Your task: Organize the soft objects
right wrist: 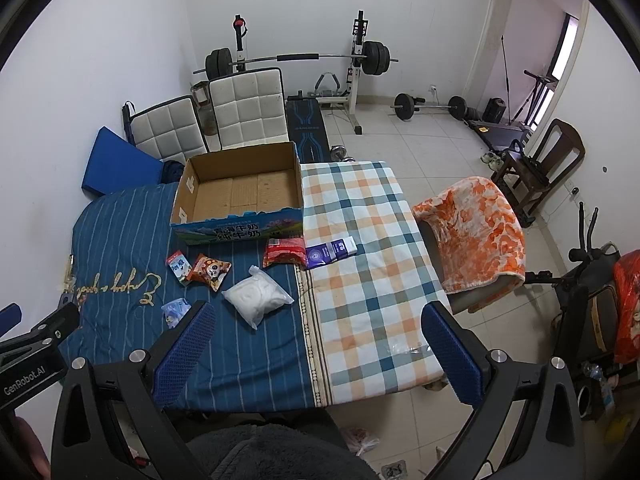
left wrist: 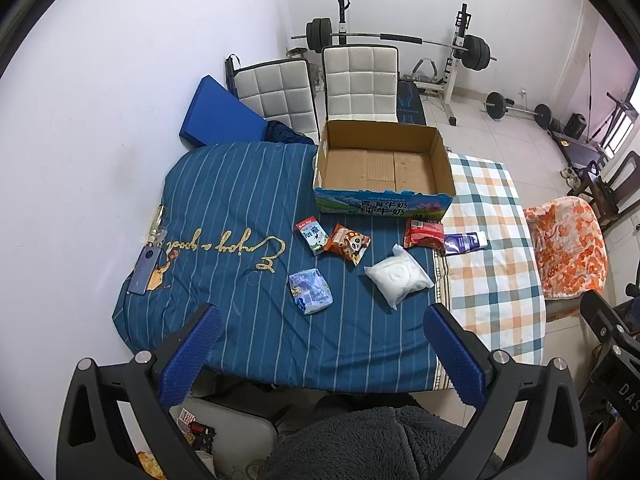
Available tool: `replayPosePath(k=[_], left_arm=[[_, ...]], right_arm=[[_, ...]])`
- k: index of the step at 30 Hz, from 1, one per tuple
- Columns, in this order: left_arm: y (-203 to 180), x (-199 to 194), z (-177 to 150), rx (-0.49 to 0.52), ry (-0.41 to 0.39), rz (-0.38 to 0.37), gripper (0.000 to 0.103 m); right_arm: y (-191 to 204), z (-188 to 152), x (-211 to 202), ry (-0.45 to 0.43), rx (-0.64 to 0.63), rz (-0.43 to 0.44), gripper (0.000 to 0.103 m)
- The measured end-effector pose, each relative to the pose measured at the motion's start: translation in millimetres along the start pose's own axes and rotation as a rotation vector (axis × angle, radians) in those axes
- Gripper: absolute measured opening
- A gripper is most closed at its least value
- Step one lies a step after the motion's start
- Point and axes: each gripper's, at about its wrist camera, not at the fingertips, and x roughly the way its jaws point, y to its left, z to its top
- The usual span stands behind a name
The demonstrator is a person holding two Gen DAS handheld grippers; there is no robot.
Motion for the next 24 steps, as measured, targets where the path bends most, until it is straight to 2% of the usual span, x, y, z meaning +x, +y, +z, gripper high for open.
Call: replayPosePath(k=[7, 9, 24], left_arm=[[0.3, -0.2, 1.0, 0.004, 0.003, -0.003, 0.103], [0.6, -0.6, 2.4, 0.003, 0.004, -0.003, 0.103], [-5.3, 0.6, 0.6, 0.001, 0.007, -0.005, 0.103]], right_arm=[[4.6, 5.4, 2.5, 0.008, 0.003, -0.011, 0.103], [-7.6, -1.2, 4.0, 0.008, 0.013, -0.008, 0.103], [-14.1, -1.7, 7.3, 0.010, 0.024, -0.011, 0.103]])
